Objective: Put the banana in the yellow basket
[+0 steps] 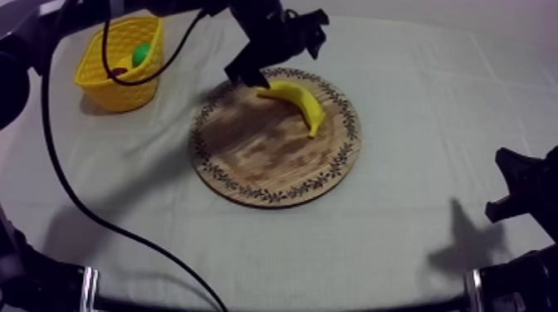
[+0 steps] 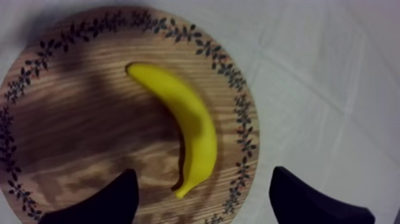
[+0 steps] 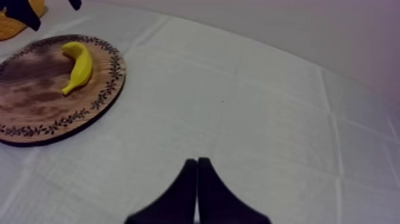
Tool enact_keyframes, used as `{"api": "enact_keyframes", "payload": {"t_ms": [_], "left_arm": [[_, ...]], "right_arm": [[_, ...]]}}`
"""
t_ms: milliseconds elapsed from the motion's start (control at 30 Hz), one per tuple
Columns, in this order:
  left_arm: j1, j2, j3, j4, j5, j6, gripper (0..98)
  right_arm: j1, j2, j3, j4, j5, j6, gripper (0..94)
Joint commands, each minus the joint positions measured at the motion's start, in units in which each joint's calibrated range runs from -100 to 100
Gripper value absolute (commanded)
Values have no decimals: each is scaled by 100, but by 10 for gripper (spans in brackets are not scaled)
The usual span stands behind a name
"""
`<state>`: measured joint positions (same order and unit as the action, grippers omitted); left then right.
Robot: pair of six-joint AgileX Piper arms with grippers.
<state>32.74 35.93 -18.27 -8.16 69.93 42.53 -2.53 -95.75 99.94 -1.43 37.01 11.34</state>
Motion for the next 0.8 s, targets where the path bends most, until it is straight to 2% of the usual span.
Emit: {"api": "enact_keyframes", "payload": {"t_ms": [0, 167, 400, 600, 767], "left_arm": [[29, 86, 10, 30, 25, -4, 823], [130, 369, -31, 61, 32, 64, 813], [173, 791, -183, -45, -308, 213, 786], [150, 1089, -439, -59, -366, 297, 772], [166, 1348, -626, -145, -425, 442, 762]], "right_arm": [[0, 0, -5, -1, 0, 2, 3], [0, 0, -5, -1, 0, 2, 3], [0, 0, -5, -1, 0, 2, 3], [0, 0, -5, -1, 0, 2, 3], [0, 0, -5, -1, 0, 2, 3]]}}
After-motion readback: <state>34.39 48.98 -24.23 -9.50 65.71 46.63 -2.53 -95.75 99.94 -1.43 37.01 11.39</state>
